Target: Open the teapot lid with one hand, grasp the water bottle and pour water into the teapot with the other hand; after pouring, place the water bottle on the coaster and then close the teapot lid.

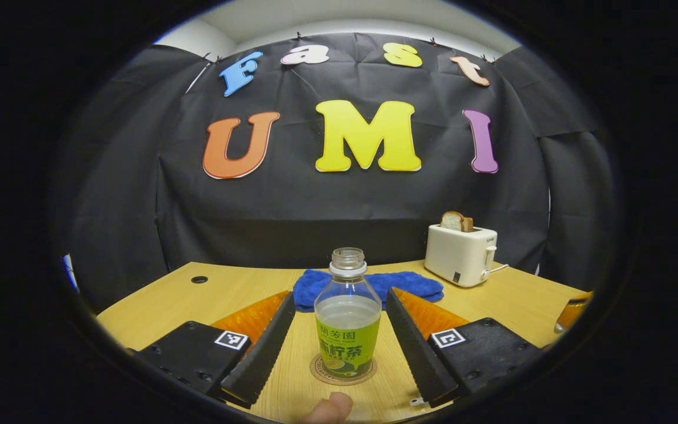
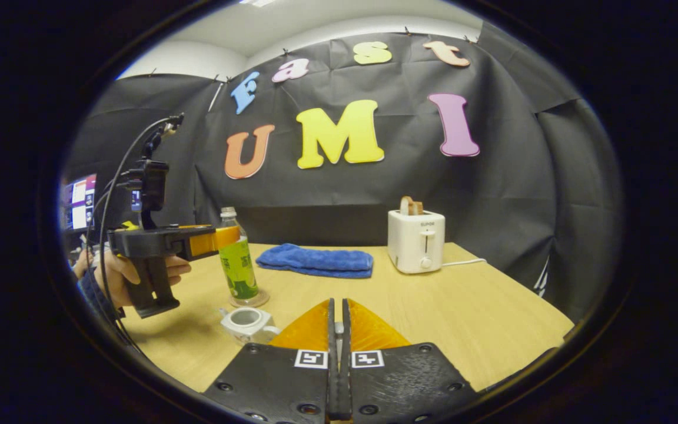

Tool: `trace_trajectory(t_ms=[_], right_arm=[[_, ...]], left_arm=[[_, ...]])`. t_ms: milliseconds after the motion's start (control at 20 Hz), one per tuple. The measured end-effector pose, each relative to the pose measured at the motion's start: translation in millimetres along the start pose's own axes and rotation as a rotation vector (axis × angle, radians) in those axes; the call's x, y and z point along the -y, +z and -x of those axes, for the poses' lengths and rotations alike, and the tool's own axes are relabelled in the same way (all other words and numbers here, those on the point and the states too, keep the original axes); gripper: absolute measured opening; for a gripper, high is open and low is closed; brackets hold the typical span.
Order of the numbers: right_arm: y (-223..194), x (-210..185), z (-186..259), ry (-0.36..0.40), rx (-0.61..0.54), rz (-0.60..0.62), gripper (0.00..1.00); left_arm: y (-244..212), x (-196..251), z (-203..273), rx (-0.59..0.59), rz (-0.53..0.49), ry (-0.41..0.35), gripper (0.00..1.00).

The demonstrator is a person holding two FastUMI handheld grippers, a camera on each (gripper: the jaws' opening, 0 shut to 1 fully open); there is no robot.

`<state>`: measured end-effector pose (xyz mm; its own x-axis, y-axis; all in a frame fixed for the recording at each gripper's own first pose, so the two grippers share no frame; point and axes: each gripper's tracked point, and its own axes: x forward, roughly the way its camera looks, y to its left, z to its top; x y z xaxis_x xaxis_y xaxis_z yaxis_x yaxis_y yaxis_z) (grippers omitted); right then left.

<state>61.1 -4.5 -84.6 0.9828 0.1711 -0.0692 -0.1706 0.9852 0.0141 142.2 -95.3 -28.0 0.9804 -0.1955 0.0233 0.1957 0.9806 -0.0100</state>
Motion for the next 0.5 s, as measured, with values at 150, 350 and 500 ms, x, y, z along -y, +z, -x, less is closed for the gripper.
trace_trajectory(t_ms=[150, 350, 500], right_arm=[[5.7, -22.4, -4.4, 0.065, 0.02, -0.019, 0.0], [11.5, -58.4, -15.2, 0.167, 0.017, -0.049, 0.0], [18.1, -94.5, -31.5, 0.254, 0.007, -0.076, 0.0]], left_arm=[[8.9, -11.3, 31.8, 0.021, 0.024, 0.007, 0.97], [1.4, -35.1, 77.7, 0.018, 0.03, 0.04, 0.97], [-18.7, -66.1, 117.0, -0.004, 0.03, 0.09, 0.96]])
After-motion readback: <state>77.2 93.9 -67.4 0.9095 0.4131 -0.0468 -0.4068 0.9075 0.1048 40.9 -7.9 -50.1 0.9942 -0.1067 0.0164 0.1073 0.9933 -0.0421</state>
